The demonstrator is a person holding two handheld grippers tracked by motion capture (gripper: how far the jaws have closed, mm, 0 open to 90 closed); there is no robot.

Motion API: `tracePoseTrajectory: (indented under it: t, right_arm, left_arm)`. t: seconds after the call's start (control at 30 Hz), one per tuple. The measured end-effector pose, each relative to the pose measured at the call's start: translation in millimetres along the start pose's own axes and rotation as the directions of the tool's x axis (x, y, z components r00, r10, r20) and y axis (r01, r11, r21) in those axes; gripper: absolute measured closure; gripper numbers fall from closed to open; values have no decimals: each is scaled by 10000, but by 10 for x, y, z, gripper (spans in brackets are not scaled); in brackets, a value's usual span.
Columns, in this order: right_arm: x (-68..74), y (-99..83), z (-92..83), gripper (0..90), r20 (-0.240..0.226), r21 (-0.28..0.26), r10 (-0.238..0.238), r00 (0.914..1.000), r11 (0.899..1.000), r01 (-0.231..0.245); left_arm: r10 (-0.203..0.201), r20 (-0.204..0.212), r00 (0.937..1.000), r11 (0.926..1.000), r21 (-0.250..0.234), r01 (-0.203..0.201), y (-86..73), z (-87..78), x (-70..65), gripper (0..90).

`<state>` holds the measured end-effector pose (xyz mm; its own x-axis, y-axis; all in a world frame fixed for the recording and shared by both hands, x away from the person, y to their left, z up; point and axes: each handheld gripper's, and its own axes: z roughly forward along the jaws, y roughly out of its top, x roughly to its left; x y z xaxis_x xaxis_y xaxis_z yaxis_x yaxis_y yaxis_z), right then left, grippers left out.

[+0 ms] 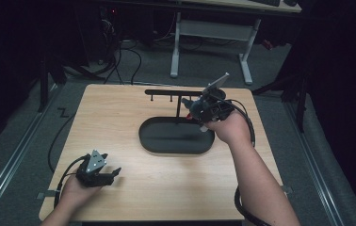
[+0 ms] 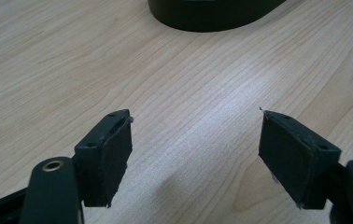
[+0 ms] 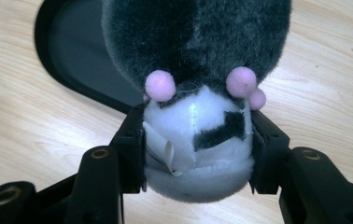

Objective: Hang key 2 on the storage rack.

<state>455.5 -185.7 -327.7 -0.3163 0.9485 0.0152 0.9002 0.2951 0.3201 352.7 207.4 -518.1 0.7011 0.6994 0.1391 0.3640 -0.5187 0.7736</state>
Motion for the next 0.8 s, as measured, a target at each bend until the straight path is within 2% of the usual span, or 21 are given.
tracePoseTrajectory:
  t: [0.1,0.23,0.33,0.5,0.53,0.8]
  right_arm:
    - [-18,7,65,499,320,32,-23,9995,10000,22]
    - [-20,13,144,499,475,219,-90,9988,9997,79]
    - [-19,19,184,499,386,169,-64,9992,9998,58]
    - [17,37,316,499,382,382,-172,9991,9991,157]
    - [32,40,344,499,328,413,-65,9994,9991,52]
    - [89,93,479,499,119,485,-272,9996,9985,266]
  left_arm:
    - [35,10,10000,10000,19,-35,-4,10,-11,261]
    - [53,42,10000,10000,82,-53,-6,-2,-10,262]
    - [28,29,10000,10000,77,-29,-14,-2,-10,262]
    - [28,-10,10000,9998,173,-28,-50,-28,-8,263]
    - [11,-28,10000,9999,161,-11,-56,-32,-7,264]
    - [-143,-167,9998,9997,198,147,-119,-90,18,265]
